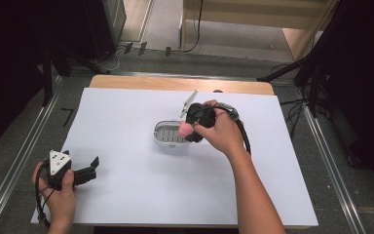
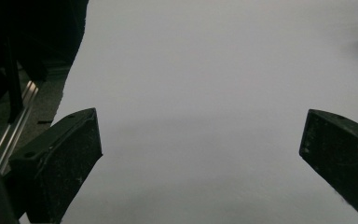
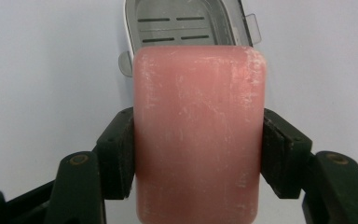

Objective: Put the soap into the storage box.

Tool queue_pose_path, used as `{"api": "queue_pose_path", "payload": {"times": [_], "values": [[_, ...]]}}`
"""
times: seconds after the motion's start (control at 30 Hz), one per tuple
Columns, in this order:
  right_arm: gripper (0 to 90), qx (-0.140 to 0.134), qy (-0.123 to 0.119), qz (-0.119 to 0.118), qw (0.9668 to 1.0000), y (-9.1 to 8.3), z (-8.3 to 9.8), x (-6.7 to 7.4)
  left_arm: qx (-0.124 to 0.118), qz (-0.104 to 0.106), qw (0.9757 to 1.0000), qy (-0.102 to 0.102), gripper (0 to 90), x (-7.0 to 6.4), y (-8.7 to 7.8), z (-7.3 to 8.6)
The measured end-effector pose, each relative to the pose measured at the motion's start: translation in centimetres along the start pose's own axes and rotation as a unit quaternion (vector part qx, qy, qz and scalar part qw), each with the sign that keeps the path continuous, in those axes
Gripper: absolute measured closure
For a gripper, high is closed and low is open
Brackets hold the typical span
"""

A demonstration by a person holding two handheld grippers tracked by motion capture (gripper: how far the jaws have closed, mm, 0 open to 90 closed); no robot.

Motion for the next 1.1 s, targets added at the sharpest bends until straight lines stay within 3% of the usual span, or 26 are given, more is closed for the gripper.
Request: {"api": "queue_pose_path", "payload": {"times": [0.4,1.1], "values": [[38.7,0.001,-0.029,-0.018,0.9994,1.8,-1.7,0.1,-0.001,0.001,1.0,-0.003,0.0,0.0,0.0,0.0],[38.6,0.013,-0.046,-0.048,0.9977,3.7,-3.7,-0.4,0.002,0.001,1.0,-0.007,0.0,0.1,0.0,0.0]]}}
Point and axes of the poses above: each handheld gripper's, and its own axes: y roughly forward along the jaws, z roughly out of its underside, x roughly to its left, the point moved 2 cm from there along y, roughly forward along the jaws, and after that the axes turned 10 degrees about -x, right-handed, at the moved point
